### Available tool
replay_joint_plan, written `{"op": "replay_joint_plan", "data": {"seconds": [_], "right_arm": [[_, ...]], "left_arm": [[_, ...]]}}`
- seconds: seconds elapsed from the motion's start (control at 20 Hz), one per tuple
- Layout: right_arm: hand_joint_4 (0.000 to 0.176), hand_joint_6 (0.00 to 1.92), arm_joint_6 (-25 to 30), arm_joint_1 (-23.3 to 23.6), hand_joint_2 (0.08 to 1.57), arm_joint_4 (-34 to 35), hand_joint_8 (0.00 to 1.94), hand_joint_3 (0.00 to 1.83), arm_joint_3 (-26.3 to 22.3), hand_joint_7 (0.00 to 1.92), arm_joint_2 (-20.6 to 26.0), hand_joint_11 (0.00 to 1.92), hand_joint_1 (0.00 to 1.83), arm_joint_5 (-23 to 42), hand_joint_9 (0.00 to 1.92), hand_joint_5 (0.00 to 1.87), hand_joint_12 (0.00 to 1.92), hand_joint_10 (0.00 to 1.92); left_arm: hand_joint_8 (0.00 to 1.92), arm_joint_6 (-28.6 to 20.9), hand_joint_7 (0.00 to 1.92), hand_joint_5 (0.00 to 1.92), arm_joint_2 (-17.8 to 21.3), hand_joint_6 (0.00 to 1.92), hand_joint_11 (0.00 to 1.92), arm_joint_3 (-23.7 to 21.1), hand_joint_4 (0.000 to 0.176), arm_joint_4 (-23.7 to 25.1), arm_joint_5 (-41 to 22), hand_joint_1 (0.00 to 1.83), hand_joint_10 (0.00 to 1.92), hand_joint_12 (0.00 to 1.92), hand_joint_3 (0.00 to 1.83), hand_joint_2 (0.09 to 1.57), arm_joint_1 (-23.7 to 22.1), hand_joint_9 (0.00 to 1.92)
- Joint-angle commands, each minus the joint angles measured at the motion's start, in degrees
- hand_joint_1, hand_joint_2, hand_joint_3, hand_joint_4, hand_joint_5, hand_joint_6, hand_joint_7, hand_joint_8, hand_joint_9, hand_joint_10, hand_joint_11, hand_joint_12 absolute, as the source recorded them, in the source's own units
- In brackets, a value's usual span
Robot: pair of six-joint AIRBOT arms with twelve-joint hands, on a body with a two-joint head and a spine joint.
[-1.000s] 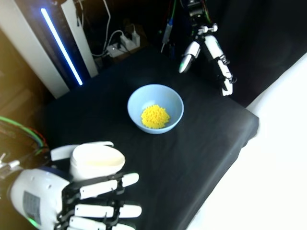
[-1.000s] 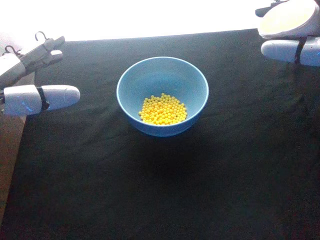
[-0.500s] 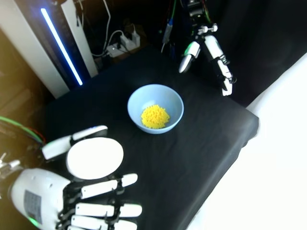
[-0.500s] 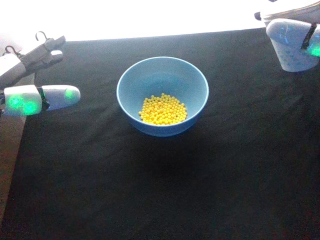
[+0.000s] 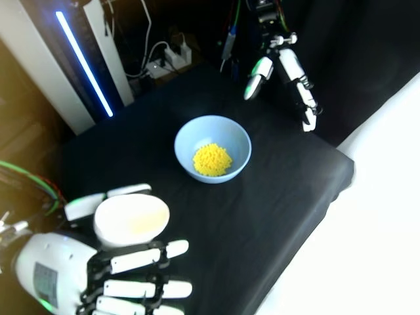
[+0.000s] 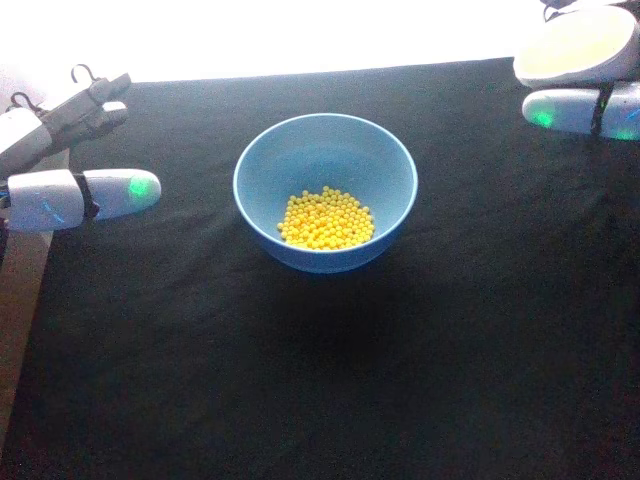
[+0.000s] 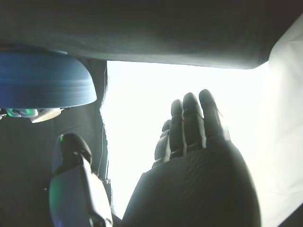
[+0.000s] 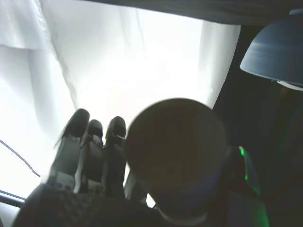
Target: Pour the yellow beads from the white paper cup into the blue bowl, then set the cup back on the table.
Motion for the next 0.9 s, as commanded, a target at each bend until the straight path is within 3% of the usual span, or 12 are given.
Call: {"op": "replay_joint_plan", "data": {"seconds": [0.0, 0.2, 0.3, 0.35, 0.45, 0.55, 0.6, 0.65, 0.7, 0.75, 0.8, 0.85], "right_arm": [[0.176, 1.12, 0.61, -0.01, 1.15, 2.10, 0.00, 0.00, 0.60, 0.35, 0.52, 0.00, 0.98, 6.54, 0.10, 0.90, 0.54, 0.01], [0.173, 1.12, 0.61, -0.16, 1.15, 2.15, 0.00, 0.00, 0.78, 0.42, 0.32, 0.00, 0.99, 6.22, 0.16, 0.90, 0.76, 0.01], [0.118, 1.13, 0.61, -0.23, 1.15, 2.16, 0.00, 0.00, 0.86, 0.42, 0.28, 0.00, 1.01, 6.11, 0.17, 0.90, 0.79, 0.00], [0.110, 1.11, 0.61, -0.23, 1.15, 2.16, 0.00, 0.00, 0.94, 0.41, 0.27, 0.00, 1.02, 6.04, 0.16, 0.91, 0.81, 0.00], [0.108, 1.09, 0.61, -0.23, 1.14, 2.15, 0.00, 0.00, 1.05, 0.41, 0.17, 0.00, 1.02, 5.96, 0.17, 0.93, 0.85, 0.00], [0.152, 1.04, 0.62, -0.23, 1.12, 2.15, 0.00, 0.00, 1.12, 0.40, 0.15, 0.00, 1.02, 5.92, 0.18, 0.95, 0.98, 0.00], [0.152, 1.04, 0.62, -0.23, 1.12, 2.15, 0.00, 0.00, 1.13, 0.40, 0.15, 0.00, 1.02, 5.92, 0.18, 0.95, 0.98, 0.00], [0.145, 0.98, 0.62, -0.23, 1.10, 2.23, 0.00, 0.00, 1.23, 0.38, 0.16, 0.00, 1.03, 5.88, 0.15, 0.99, 0.91, 0.00], [0.083, 0.96, 0.62, -0.24, 1.10, 2.48, 0.00, 0.00, 1.35, 0.36, 0.14, 0.00, 1.06, 5.85, 0.11, 1.00, 0.73, 0.01], [0.083, 0.96, 0.62, -0.30, 1.10, 2.86, 0.00, 0.00, 1.49, 0.36, 0.13, 0.00, 1.06, 5.82, 0.11, 1.00, 0.73, 0.01], [0.110, 0.97, 0.66, -0.95, 1.10, 3.80, 0.00, 0.00, 1.65, 0.33, 0.13, 0.00, 1.05, 5.84, 0.08, 0.99, 0.44, 0.00], [0.110, 0.97, 0.71, -1.40, 1.10, 4.39, 0.00, 0.00, 1.70, 0.33, 0.18, 0.00, 1.05, 5.86, 0.08, 0.99, 0.44, 0.00]], "left_arm": [[0.01, -0.53, 0.29, 0.00, 0.63, 0.00, 0.02, -0.11, 0.078, -0.99, -6.86, 0.42, 0.01, 0.43, 0.00, 0.87, -0.18, 0.26], [0.00, -0.53, 0.28, 0.00, 0.61, 0.00, 0.00, -0.14, 0.074, -1.00, -6.86, 0.42, 0.00, 0.44, 0.00, 0.88, -0.11, 0.25], [0.00, -0.53, 0.27, 0.00, 0.62, 0.00, 0.00, -0.14, 0.088, -1.01, -6.86, 0.42, 0.00, 0.45, 0.00, 0.86, -0.07, 0.25], [0.00, -0.53, 0.28, 0.00, 0.62, 0.00, 0.00, -0.14, 0.073, -1.01, -6.87, 0.42, 0.00, 0.48, 0.00, 0.87, -0.07, 0.27], [0.00, -0.53, 0.27, 0.00, 0.62, 0.00, 0.00, -0.14, 0.074, -1.01, -6.87, 0.43, 0.00, 0.48, 0.00, 0.86, -0.07, 0.27], [0.00, -0.53, 0.28, 0.00, 0.62, 0.00, 0.00, -0.16, 0.069, -1.01, -6.86, 0.43, 0.00, 0.49, 0.01, 0.88, -0.07, 0.26], [0.00, -0.53, 0.28, 0.00, 0.62, 0.00, 0.00, -0.16, 0.069, -1.01, -6.86, 0.43, 0.00, 0.49, 0.01, 0.88, -0.07, 0.26], [0.00, -0.54, 0.27, 0.00, 0.62, 0.00, 0.00, -0.18, 0.089, -1.02, -6.87, 0.44, 0.00, 0.45, 0.00, 0.87, -0.07, 0.25], [0.00, -0.54, 0.26, 0.00, 0.62, 0.00, 0.00, -0.20, 0.083, -1.02, -6.87, 0.43, 0.00, 0.45, 0.00, 0.88, -0.07, 0.25], [0.00, -0.55, 0.26, 0.00, 0.62, 0.00, 0.00, -0.23, 0.083, -1.02, -6.87, 0.43, 0.00, 0.45, 0.00, 0.88, -0.06, 0.25], [0.00, -0.55, 0.28, 0.00, 0.62, 0.00, 0.00, -0.23, 0.081, -1.02, -6.88, 0.43, 0.00, 0.50, 0.00, 0.87, 0.04, 0.27], [0.00, -0.55, 0.28, 0.00, 0.60, 0.00, 0.00, -0.23, 0.081, -1.02, -6.87, 0.43, 0.00, 0.50, 0.00, 0.87, 0.10, 0.27]]}}
